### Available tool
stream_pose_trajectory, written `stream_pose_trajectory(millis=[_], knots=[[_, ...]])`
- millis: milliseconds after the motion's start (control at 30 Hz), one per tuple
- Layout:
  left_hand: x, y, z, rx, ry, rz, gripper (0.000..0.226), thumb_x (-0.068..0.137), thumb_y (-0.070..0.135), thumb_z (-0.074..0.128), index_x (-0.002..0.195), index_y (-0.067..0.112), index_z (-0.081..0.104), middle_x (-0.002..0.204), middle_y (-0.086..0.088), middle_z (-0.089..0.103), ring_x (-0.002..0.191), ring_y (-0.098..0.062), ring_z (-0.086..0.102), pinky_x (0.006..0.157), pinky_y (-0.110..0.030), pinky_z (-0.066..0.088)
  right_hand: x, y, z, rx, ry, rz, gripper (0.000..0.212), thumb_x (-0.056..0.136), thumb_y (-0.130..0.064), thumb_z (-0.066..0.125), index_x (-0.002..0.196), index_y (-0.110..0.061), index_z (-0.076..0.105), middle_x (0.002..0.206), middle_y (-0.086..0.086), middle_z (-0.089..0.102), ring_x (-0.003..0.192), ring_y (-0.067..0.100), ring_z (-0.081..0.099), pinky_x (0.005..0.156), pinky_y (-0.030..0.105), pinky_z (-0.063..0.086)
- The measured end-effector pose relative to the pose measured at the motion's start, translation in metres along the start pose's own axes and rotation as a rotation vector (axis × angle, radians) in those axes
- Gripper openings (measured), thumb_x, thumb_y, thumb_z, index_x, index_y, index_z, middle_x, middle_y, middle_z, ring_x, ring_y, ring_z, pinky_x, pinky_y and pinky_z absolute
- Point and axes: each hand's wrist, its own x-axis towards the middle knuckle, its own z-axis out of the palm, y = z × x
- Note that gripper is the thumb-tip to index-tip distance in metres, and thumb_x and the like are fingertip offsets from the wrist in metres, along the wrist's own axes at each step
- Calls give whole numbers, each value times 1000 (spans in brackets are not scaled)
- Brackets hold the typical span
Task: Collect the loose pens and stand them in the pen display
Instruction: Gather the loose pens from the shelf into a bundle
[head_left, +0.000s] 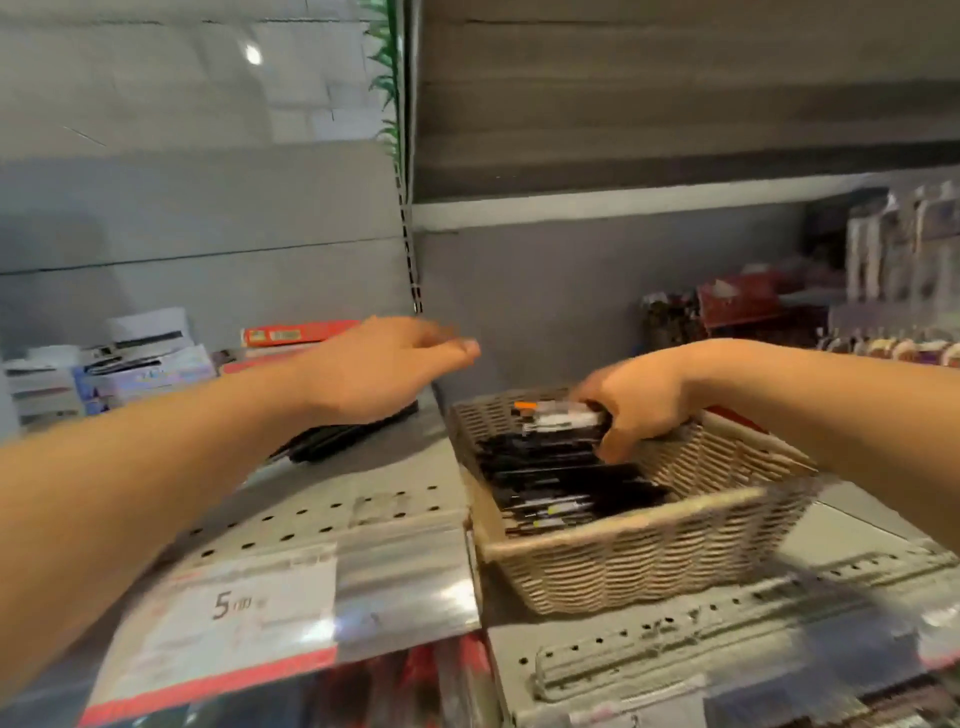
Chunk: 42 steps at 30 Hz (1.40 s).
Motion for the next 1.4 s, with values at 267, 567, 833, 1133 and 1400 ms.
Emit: stream_pose_trajectory(millis=[267,567,833,1133,1400], knots=[[8,-18,15,77,-94,42,30,94,54,53,119,42,65,127,23,59,116,-1,53,95,-23,41,22,10,32,-19,-209,-166,42,82,-20,82,116,-29,59,111,-4,66,89,11,59,69,22,43],[0,-24,-8,136,-53,47,43,92,60,53,129,40,59,133,19,57,111,-4,52,84,-22,39,5,-10,13,-4,-304,-74,74,80,-38,85,142,-42,43,126,-13,60,102,7,62,76,12,45],[-24,-110,-73,370,129,-265,25,94,38,57,110,23,70,112,-3,71,96,-23,62,82,-31,49,-3,-88,-59,85,134,-90,43,86,-69,61,125,-59,46,113,-28,64,101,-3,61,91,25,50],[-40,-180,-46,468,-254,-395,11,87,27,57,84,19,65,82,-3,68,70,-19,63,62,-30,53,58,-230,-97,406,273,-175,26,100,-38,60,124,-29,60,97,-7,68,77,9,69,66,28,58],[-57,-188,-67,-734,86,-269,9,87,9,66,80,12,61,64,-2,70,62,-14,71,63,-29,61,111,-262,-100,831,500,52,38,97,-45,61,107,-8,61,94,8,68,76,23,71,74,41,63]])
